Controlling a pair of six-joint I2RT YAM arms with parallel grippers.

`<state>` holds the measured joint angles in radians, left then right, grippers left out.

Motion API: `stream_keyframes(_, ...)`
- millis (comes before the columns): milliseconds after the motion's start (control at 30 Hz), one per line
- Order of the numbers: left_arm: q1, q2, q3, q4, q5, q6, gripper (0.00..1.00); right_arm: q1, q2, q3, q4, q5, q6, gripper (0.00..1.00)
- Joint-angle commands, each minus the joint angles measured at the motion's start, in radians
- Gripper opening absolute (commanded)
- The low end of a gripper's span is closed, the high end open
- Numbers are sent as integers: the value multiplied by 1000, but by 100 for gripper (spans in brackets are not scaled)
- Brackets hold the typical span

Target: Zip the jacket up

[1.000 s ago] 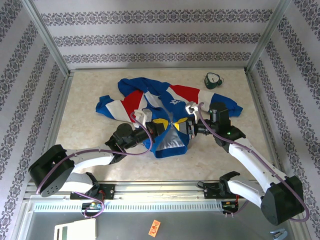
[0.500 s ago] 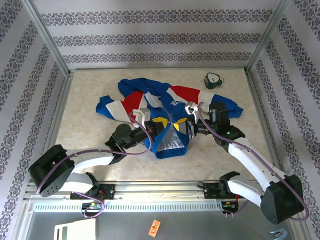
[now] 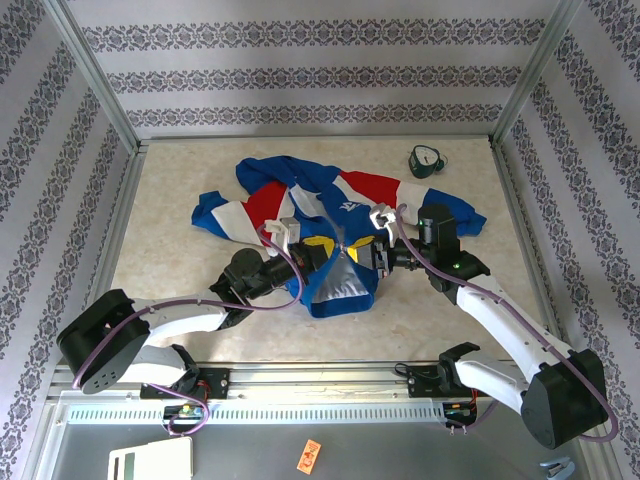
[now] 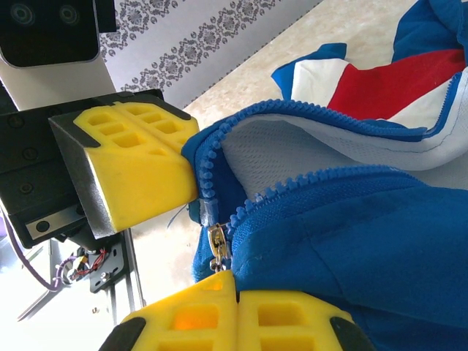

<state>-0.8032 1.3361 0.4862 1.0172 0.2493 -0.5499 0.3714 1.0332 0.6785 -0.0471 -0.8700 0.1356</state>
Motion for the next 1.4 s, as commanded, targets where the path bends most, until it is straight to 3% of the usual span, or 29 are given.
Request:
stream_keyframes(0, 12, -21, -10, 9, -3, 15, 0, 10, -12, 4, 43, -48, 13, 0)
stream_keyframes(300, 13, -59, -5, -55, 0, 48, 0, 17, 7, 13, 59, -82, 34, 0)
stream_keyframes(1367, 19, -62, -74, 106, 6, 6, 0, 34, 73, 30, 89, -116, 44, 0)
